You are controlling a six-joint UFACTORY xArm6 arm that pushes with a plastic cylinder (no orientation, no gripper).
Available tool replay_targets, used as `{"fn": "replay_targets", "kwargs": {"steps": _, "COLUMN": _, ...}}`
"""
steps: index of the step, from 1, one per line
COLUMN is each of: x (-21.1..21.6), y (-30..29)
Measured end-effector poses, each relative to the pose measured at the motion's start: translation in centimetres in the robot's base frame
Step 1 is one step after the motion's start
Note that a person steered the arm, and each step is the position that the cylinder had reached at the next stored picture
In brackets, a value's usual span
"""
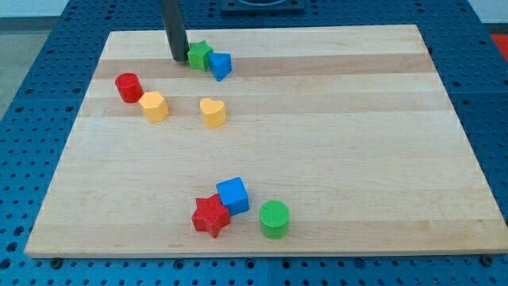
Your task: Move the arm close to the yellow hexagon
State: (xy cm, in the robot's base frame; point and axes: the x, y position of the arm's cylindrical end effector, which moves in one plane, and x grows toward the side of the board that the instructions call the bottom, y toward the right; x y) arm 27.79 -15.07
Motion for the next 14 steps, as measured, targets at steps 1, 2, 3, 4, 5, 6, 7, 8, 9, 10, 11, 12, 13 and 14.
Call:
{"fn": "replay_targets", "kwargs": {"steps": 1, "x": 3.3, "y": 0.0}}
{"fn": "replay_targets", "kwargs": {"steps": 2, "x": 6.1, "y": 0.0}}
{"fn": "replay_targets", "kwargs": {"steps": 3, "x": 8.5, "y": 0.0}}
{"fn": "replay_targets", "kwargs": {"steps": 4, "x": 10.8, "y": 0.0}}
{"fn": "replay_targets", "kwargs": {"steps": 5, "x": 12.7, "y": 0.0}}
{"fn": "replay_targets", "kwargs": {"steps": 6, "x": 14.3, "y": 0.0}}
{"fn": "replay_targets", "kwargs": {"steps": 7, "x": 15.5, "y": 0.0}}
{"fn": "replay_targets", "kwargs": {"steps": 8, "x": 16.1, "y": 0.0}}
{"fn": "replay_targets", "kwargs": {"steps": 9, "x": 16.3, "y": 0.0}}
{"fn": "replay_targets", "kwargs": {"steps": 10, "x": 16.6, "y": 0.0}}
{"fn": "replay_targets", "kwargs": {"steps": 11, "x": 16.6, "y": 0.0}}
{"fn": "replay_targets", "kwargs": {"steps": 12, "x": 16.6, "y": 0.0}}
{"fn": "replay_targets", "kwargs": {"steps": 13, "x": 16.7, "y": 0.0}}
{"fn": "replay_targets", "kwargs": {"steps": 14, "x": 16.7, "y": 0.0}}
